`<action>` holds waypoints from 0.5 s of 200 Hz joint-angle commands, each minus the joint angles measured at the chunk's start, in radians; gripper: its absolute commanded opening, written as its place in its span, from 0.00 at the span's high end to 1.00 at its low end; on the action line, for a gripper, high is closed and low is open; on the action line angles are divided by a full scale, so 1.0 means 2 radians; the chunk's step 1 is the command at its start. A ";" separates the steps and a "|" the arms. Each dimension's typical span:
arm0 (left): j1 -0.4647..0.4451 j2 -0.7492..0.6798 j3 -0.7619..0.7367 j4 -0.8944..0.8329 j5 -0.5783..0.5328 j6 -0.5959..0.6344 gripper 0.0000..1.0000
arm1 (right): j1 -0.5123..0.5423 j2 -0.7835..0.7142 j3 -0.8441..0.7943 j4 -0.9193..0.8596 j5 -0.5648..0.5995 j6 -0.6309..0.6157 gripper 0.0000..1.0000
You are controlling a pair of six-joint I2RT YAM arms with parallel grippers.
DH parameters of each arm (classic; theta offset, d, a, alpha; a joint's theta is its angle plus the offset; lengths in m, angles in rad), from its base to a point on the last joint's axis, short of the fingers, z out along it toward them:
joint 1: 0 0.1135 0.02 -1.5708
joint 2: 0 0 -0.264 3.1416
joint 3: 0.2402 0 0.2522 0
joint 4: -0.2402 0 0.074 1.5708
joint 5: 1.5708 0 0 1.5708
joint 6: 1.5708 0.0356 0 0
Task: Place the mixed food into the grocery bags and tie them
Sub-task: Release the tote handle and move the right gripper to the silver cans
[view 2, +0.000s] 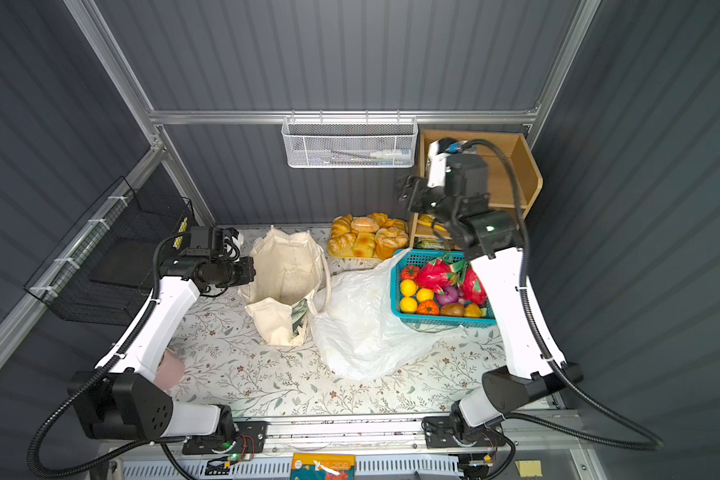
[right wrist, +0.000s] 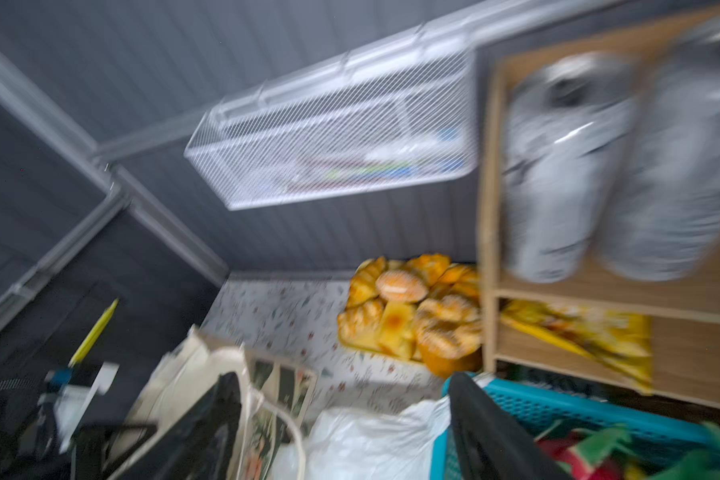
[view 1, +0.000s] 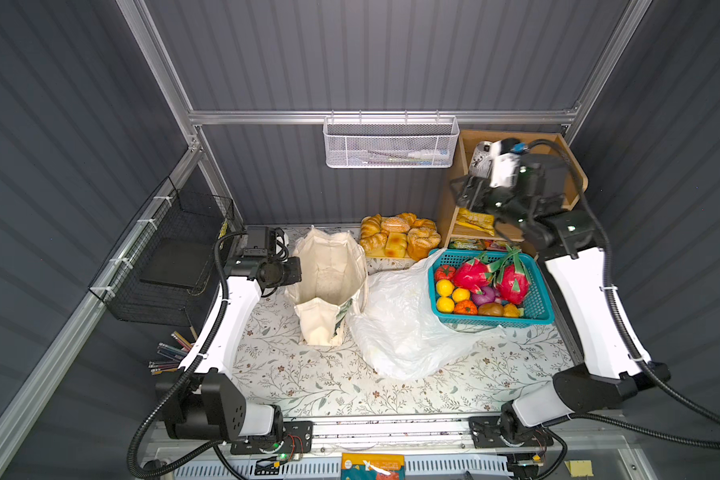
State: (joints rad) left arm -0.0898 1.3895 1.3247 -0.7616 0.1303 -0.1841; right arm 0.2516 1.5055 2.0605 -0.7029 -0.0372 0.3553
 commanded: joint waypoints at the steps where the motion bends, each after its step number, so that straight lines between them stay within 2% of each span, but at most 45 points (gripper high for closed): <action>1: 0.003 -0.014 -0.007 -0.002 0.014 0.015 1.00 | -0.047 -0.005 0.007 -0.006 0.031 0.007 0.21; 24: 0.003 -0.015 -0.011 -0.001 0.018 0.017 1.00 | -0.118 0.011 0.023 -0.002 -0.002 0.022 0.21; 46: 0.003 -0.017 -0.017 0.005 0.022 0.016 1.00 | -0.156 0.058 0.070 -0.021 -0.069 0.023 0.21; 68: 0.003 -0.015 -0.021 0.009 0.029 0.014 1.00 | -0.169 0.107 0.124 -0.046 -0.106 0.009 0.21; 100: 0.003 -0.013 -0.027 0.016 0.037 0.010 1.00 | -0.169 0.142 0.150 -0.055 -0.095 -0.005 0.21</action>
State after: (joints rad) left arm -0.0898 1.3808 1.2922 -0.7284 0.1627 -0.1753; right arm -0.0856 1.7702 2.3211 -0.7692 -0.1898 0.3744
